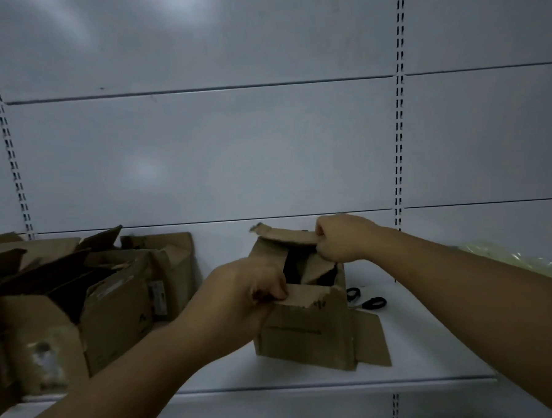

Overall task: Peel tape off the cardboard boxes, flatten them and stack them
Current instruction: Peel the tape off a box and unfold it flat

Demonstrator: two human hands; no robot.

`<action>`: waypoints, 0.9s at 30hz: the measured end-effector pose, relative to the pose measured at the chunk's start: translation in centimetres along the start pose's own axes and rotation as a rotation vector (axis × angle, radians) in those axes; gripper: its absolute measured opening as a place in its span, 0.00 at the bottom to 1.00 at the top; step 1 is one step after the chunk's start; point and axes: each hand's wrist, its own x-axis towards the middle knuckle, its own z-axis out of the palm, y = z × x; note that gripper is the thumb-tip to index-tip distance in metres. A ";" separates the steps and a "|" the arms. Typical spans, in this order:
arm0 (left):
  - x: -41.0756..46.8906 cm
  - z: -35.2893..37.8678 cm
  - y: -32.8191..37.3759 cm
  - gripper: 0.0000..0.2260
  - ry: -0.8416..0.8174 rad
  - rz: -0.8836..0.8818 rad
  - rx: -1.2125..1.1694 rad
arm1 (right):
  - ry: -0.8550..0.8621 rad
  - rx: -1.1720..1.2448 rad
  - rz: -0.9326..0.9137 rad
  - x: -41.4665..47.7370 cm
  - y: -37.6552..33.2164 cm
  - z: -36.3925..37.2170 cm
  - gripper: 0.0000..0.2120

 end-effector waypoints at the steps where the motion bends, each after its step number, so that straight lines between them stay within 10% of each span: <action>1: -0.6 0.0 -0.3 0.08 0.030 -0.006 -0.030 | 0.104 0.004 -0.017 -0.1 0.1 -0.4 0.11; 9: -3.1 3.3 -0.5 0.25 -0.044 -0.299 -0.113 | 0.583 0.591 -0.311 -2.6 -2.1 -5.5 0.12; 13: -2.2 5.8 -0.2 0.37 -0.169 -0.548 -0.856 | 0.556 0.379 -0.403 -3.9 -2.2 -1.5 0.08; 18: -0.6 8.3 0.2 0.30 -0.035 -0.893 -0.961 | 0.414 0.314 -0.303 -4.1 -1.4 3.1 0.09; 20: -0.9 8.5 0.5 0.27 -0.070 -0.784 -0.976 | 0.395 0.395 -0.256 -4.0 -1.0 3.8 0.11; 24: -2.0 8.4 0.8 0.23 -0.300 -0.166 -0.217 | 0.290 0.622 -0.204 -3.7 -0.7 4.8 0.12; 27: -1.4 8.7 -0.1 0.20 -0.330 -0.120 0.434 | 0.189 0.651 -0.208 -3.4 -1.0 5.4 0.16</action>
